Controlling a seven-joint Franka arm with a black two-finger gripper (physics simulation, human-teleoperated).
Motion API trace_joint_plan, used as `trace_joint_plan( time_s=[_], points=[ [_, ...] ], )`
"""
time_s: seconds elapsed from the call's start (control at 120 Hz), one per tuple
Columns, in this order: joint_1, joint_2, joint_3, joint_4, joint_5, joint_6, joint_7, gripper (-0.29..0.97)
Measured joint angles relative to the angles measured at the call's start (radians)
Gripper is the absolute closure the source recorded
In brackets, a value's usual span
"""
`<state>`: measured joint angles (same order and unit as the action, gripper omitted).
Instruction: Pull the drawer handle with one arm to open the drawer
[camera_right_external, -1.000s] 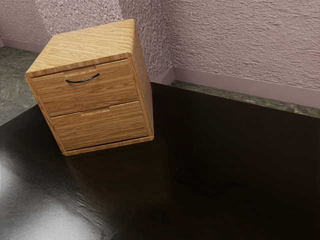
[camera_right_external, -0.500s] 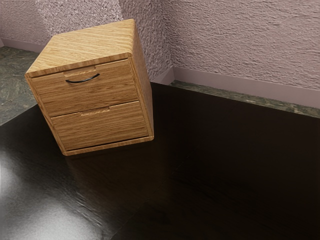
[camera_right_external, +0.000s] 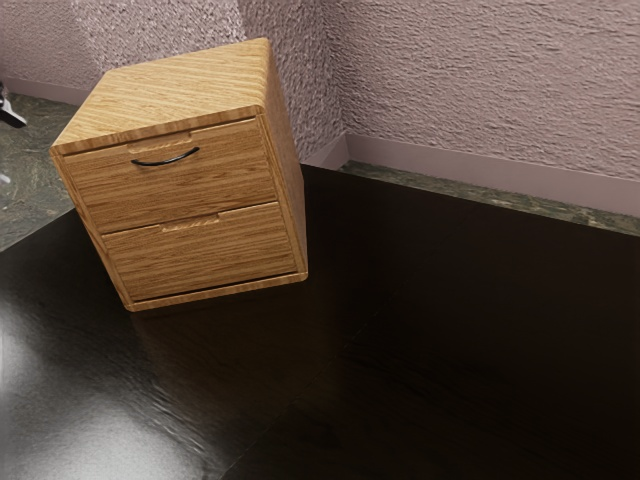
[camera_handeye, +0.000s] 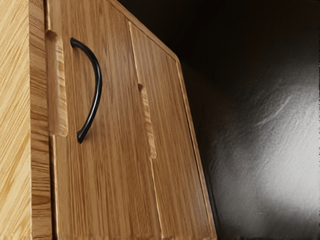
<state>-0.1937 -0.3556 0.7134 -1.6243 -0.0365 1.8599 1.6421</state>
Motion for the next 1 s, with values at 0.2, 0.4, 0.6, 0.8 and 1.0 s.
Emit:
trace_joint_plan(
  time_s=[0.2, 0.4, 0.6, 0.8, 1.0],
  points=[
    [-0.004, 0.000, 0.030, -0.061, -0.030, 0.065, 0.027, 0.00],
    [-0.028, 0.019, 0.031, -0.068, -0.071, 0.119, 0.046, 0.00],
    [-0.050, 0.076, 0.029, -0.069, -0.097, 0.143, 0.028, 0.00],
    [-0.067, 0.111, 0.026, -0.070, -0.109, 0.152, -0.001, 0.00],
    [-0.066, 0.119, 0.044, -0.077, -0.116, 0.152, -0.021, 0.00]
  ],
)
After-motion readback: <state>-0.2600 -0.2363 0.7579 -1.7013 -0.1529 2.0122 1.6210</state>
